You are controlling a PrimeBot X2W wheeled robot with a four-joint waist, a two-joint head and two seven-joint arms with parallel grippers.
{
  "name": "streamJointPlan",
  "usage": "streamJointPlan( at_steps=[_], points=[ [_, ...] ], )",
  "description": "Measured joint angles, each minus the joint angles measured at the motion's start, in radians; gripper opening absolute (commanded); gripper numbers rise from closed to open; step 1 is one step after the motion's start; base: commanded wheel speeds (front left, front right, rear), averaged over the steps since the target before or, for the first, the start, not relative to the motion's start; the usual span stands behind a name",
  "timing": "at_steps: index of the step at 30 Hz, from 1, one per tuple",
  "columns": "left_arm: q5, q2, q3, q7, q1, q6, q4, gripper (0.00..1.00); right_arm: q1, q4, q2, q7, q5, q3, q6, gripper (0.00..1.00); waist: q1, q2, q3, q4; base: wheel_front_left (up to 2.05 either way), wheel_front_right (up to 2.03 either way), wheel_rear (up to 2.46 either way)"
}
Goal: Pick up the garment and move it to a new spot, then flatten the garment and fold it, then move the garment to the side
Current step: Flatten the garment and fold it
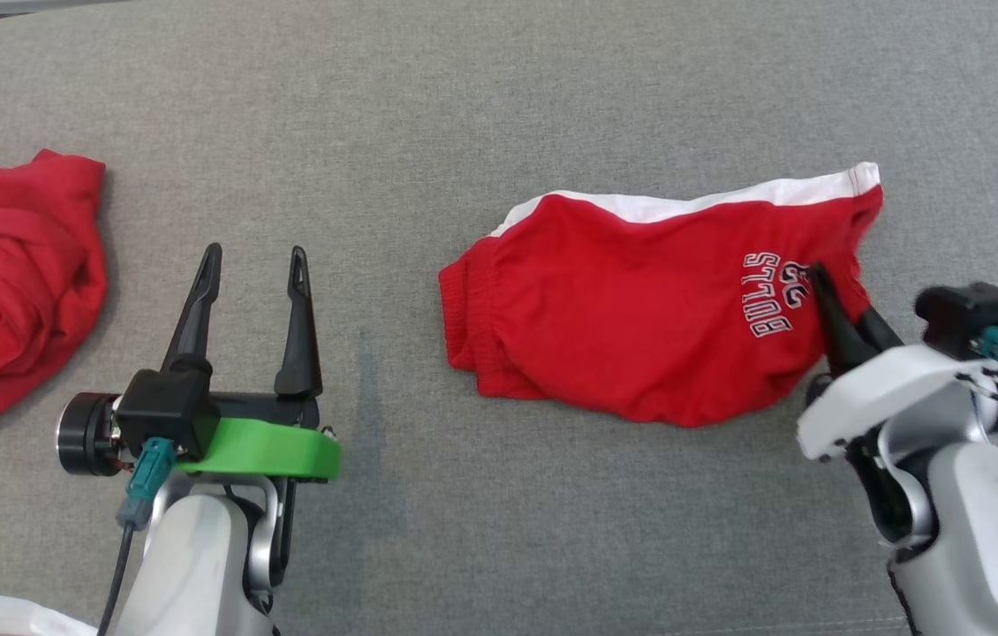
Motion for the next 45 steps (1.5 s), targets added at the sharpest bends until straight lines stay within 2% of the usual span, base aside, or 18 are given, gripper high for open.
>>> streamJointPlan(
  at_steps=[6,12,16,17,18,22,27,30,33,39,42,45],
  points=[
    [0.000,-0.002,-0.009,0.000,0.000,-0.002,0.011,1.00,-0.108,-0.076,0.017,0.051,0.000,0.253,0.000,0.00,0.0000,0.0000,-0.020,0.020,0.00,0.00,0.00],
    [-0.007,-0.007,-0.013,0.000,0.002,0.002,0.018,1.00,-0.153,-0.027,0.054,0.068,0.053,0.462,0.000,0.00,0.0000,0.0000,-0.034,0.057,0.00,0.00,0.00],
    [-0.011,-0.010,-0.013,0.000,0.006,0.002,0.019,1.00,-0.150,0.050,0.057,0.081,0.073,0.536,0.000,0.00,0.0000,0.0000,-0.036,0.081,0.00,0.00,0.00],
    [-0.011,-0.011,-0.013,0.000,0.006,0.003,0.019,1.00,-0.149,0.065,0.057,0.078,0.079,0.546,0.000,0.44,0.0000,0.0000,-0.035,0.086,0.00,0.00,0.00],
    [-0.011,-0.011,-0.014,0.000,0.006,0.003,0.019,1.00,-0.148,0.071,0.057,0.066,0.079,0.550,0.000,1.00,0.0000,0.0000,-0.034,0.089,0.00,0.00,0.00],
    [-0.011,-0.014,-0.011,0.000,0.007,0.011,0.013,1.00,-0.150,0.063,0.053,-0.041,0.081,0.559,0.000,1.00,0.0000,0.0000,-0.025,0.096,0.00,0.00,0.00],
    [-0.008,-0.014,0.005,0.000,0.014,0.014,0.010,1.00,-0.154,0.010,0.016,-0.192,0.089,0.545,0.000,1.00,0.0000,0.0000,-0.028,0.085,0.00,0.00,0.00],
    [-0.006,-0.009,0.016,0.000,0.030,0.017,0.012,1.00,-0.142,-0.021,-0.007,-0.246,0.081,0.457,0.000,1.00,0.0000,0.0000,-0.038,0.073,0.00,0.00,0.00],
    [0.002,0.000,0.024,0.000,0.047,0.019,0.013,1.00,-0.090,-0.049,-0.030,-0.272,0.053,0.307,0.000,1.00,0.0000,0.0000,-0.051,0.057,0.00,0.00,0.00],
    [0.003,0.024,0.032,0.000,0.088,0.020,0.021,1.00,0.045,-0.114,-0.035,-0.258,0.007,0.050,0.000,1.00,0.0000,0.0000,-0.088,0.024,0.00,0.00,0.00],
    [0.002,0.032,0.031,0.000,0.107,0.019,0.023,1.00,0.113,-0.151,-0.028,-0.238,-0.007,-0.026,0.000,1.00,0.0000,0.0000,-0.110,0.012,0.00,0.00,0.00],
    [0.002,0.044,0.031,0.004,0.121,0.019,0.021,1.00,0.166,-0.188,-0.012,-0.217,-0.026,-0.060,0.000,1.00,0.0000,0.0000,-0.131,0.002,0.00,0.00,0.00]
  ],
)
